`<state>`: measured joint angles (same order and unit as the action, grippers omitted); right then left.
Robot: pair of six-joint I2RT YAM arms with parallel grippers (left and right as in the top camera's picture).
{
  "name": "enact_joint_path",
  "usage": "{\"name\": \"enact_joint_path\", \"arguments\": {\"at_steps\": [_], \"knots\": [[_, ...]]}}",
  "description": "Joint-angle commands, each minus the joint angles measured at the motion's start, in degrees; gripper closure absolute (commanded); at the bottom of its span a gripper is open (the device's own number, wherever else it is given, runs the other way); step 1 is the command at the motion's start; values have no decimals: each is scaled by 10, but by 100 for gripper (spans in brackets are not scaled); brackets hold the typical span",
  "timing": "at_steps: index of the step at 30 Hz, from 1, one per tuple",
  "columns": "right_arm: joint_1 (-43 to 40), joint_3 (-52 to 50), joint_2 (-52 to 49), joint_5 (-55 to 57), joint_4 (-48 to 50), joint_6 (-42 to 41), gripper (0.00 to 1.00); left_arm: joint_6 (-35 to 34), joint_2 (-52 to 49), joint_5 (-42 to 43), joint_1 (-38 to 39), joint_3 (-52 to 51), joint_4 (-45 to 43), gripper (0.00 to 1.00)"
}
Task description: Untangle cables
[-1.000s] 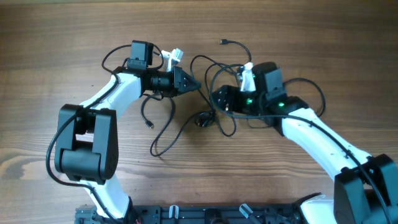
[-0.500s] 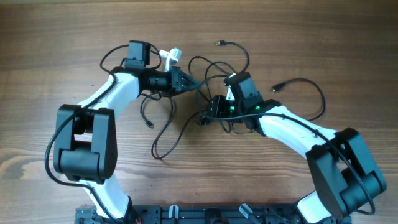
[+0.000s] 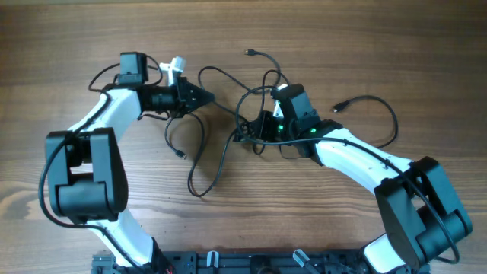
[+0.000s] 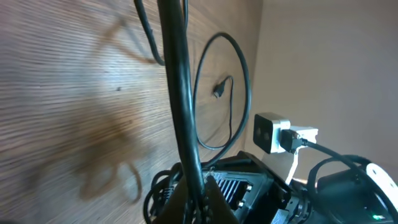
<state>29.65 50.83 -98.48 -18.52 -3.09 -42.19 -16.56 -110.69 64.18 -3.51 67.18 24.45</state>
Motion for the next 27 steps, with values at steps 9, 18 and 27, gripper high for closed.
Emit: {"name": "enact_joint_path", "arguments": {"at_steps": [9, 18, 27], "knots": [[-5, -8, -10, 28, -19, 3, 96, 14, 1, 7, -104, 2, 6, 96], [-5, -8, -10, 38, -16, 2, 66, 11, 1, -49, -159, 2, 35, 96], [-5, -8, -10, 53, 5, 0, 26, 12, 1, -49, -130, 2, 32, 96]]}}
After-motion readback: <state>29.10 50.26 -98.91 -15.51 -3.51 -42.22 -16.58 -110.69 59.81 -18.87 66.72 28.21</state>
